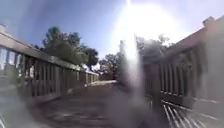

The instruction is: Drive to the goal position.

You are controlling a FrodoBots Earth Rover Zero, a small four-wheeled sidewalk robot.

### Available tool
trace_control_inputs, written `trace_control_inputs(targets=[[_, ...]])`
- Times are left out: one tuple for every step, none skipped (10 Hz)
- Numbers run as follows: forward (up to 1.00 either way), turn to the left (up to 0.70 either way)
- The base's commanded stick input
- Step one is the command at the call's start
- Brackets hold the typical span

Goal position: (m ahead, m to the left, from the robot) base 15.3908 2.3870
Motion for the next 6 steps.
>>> trace_control_inputs(targets=[[0.7,0.0],[0.7,0.0],[0.7,0.0],[0.7,0.0],[0.7,0.0],[0.7,0.0]])
